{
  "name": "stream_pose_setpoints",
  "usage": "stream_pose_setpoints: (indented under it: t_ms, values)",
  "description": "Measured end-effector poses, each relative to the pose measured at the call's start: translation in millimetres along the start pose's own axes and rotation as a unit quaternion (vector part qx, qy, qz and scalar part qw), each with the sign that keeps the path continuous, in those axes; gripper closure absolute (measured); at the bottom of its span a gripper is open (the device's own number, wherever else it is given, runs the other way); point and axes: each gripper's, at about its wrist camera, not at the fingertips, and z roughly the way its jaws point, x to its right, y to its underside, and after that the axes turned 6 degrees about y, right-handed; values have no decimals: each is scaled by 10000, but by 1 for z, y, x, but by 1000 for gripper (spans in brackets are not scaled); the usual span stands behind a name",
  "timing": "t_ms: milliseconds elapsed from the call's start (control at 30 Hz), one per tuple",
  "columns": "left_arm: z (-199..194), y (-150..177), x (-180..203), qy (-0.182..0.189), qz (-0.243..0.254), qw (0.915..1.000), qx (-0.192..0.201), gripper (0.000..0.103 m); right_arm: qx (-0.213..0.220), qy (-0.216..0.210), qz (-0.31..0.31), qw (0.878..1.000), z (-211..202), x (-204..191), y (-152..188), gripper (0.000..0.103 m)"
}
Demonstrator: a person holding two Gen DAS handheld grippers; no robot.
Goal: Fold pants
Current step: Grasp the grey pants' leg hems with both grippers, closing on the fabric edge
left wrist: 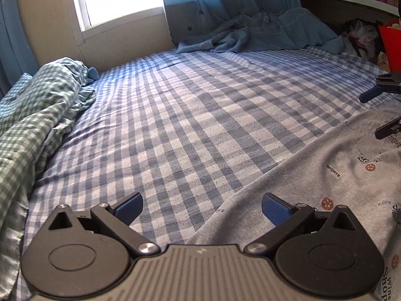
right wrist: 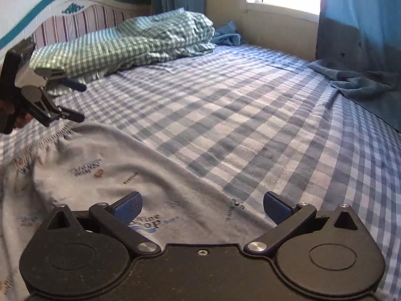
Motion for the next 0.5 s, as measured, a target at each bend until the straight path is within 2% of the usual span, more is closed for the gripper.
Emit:
stream_pose_setpoints:
  t_ms: [67, 167, 233, 267, 367, 400, 433, 467, 500]
  values:
    - [19, 0, -2, 80, 107, 9997, -217, 0, -368, 23, -207, 9991, 23, 4, -3, 0]
    - [36, 1, -5, 394, 270, 9974, -532, 2, -833, -115, -65, 9964, 51, 16, -8, 1]
    - [41, 1, -6, 497, 317, 9964, -610, 17, -897, -340, 109, 9953, 59, 23, -8, 10]
    - [40, 2, -6, 565, 301, 9960, -627, 21, -899, -392, 125, 9951, 60, 24, -9, 13]
    - [41, 1, -12, 833, 180, 9938, -718, 43, -901, -321, -14, 9954, 61, 25, -11, 22]
    - [41, 0, -14, 905, 132, 9928, -773, 56, -915, -330, -58, 9952, 61, 25, -11, 29]
    - [42, 0, -16, 985, 78, 9915, -845, 64, -919, -364, -99, 9951, 61, 25, -12, 39]
    - [44, -1, -19, 1042, 43, 9903, -920, 65, -920, -387, -148, 9949, 61, 24, -14, 44]
    - [44, -2, -19, 1063, 61, 9898, -952, 69, -920, -404, -199, 9947, 60, 22, -15, 55]
